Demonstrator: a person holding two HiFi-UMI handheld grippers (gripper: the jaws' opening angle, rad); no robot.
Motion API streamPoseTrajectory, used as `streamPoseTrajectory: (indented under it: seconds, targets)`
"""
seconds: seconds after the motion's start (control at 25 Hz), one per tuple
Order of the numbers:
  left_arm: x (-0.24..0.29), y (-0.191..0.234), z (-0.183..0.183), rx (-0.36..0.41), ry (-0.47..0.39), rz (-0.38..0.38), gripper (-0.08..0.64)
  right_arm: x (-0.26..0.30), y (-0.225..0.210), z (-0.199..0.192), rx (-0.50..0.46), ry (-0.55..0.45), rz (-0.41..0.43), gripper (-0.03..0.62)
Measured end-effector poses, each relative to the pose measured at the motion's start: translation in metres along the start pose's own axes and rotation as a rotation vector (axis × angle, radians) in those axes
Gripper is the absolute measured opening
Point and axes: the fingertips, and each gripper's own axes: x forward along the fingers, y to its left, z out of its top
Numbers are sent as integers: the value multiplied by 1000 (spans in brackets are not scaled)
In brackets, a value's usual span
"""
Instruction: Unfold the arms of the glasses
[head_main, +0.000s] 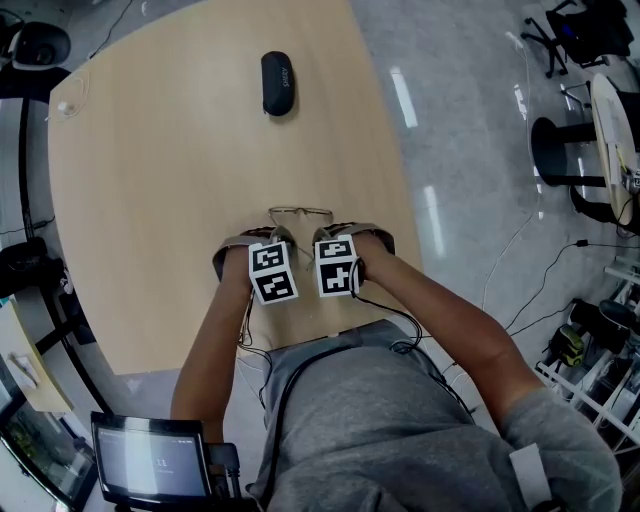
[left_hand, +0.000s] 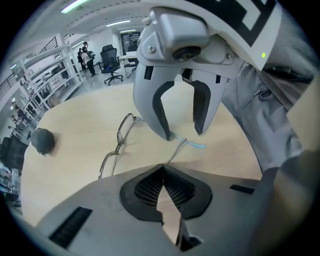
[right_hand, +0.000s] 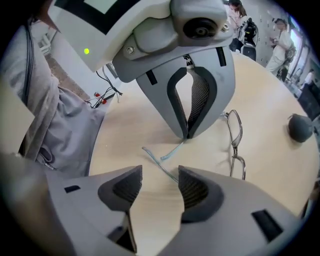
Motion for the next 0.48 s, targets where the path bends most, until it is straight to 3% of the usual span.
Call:
streamPoseTrajectory:
  seconds: [0.2,0.48]
  targets:
    - [-3,0,-3,-12,-16,6,6,-10,7,-21,-46,65,40,212]
    - [-5,-2,-6,-20,-17,6,6,-15,5,-38,-18,70,12,212]
